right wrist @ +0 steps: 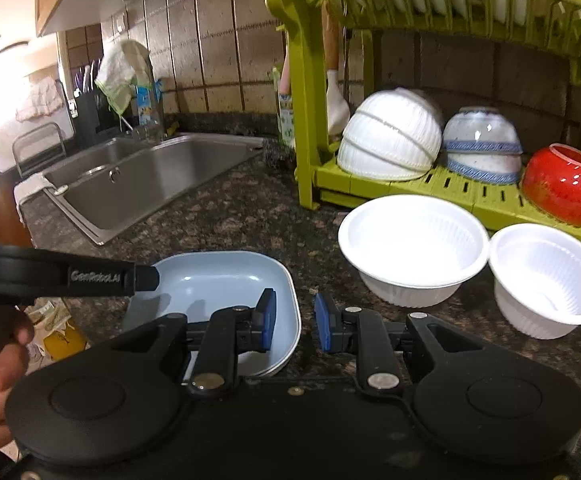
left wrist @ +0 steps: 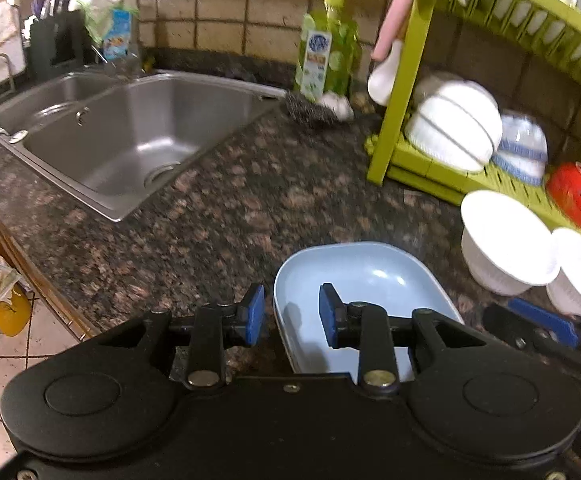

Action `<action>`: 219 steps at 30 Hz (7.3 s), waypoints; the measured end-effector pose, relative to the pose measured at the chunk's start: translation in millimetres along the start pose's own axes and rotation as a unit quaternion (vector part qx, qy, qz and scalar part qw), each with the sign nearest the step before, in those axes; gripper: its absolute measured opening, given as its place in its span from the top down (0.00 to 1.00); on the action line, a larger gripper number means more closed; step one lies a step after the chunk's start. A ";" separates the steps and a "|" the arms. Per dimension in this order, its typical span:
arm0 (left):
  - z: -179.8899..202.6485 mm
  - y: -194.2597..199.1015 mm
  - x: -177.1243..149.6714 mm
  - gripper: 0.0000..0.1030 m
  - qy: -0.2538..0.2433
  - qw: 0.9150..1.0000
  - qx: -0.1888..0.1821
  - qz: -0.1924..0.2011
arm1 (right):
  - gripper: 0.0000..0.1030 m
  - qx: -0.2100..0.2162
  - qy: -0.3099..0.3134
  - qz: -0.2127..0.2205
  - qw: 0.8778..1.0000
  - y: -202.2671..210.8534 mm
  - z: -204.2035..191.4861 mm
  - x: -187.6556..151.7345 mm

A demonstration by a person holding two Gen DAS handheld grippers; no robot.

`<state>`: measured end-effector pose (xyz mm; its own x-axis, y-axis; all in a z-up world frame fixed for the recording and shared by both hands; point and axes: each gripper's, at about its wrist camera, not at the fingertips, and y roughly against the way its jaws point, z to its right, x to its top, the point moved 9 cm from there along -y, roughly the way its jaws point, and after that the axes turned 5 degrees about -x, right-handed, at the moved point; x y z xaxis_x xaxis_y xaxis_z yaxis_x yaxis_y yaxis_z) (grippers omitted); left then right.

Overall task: Organize plates and bowls
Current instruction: 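Open both grippers and move them toward the mint green plate, then grasp the mint green plate rim with both grippers, then carry the mint green plate toward the blue plate and lower it, then lower the mint green plate onto the light blue plate stack with both grippers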

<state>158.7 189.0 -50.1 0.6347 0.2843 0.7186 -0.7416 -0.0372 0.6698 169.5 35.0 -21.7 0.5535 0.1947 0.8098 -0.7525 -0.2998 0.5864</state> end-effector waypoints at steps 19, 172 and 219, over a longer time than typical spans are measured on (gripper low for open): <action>164.9 27.5 -41.5 0.54 -0.162 0.977 -0.138 -0.006 | 0.77 -0.115 -0.073 0.057 0.989 127.4 137.3 -31.6; 7.5 -17.1 -18.6 0.70 -0.008 0.997 -0.033 -0.067 | 0.86 -0.013 0.015 -0.030 0.999 -63.4 -13.7 11.2; -12.3 19.0 -13.1 0.69 0.004 0.999 -0.023 -0.035 | 0.84 -0.003 0.082 -0.014 0.997 -74.6 -41.2 0.0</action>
<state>133.7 196.3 -49.1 0.6836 0.2926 0.6686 -0.7049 0.0277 0.7087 210.9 95.8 -64.6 0.5082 0.3528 0.7857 -0.7404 -0.2870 0.6078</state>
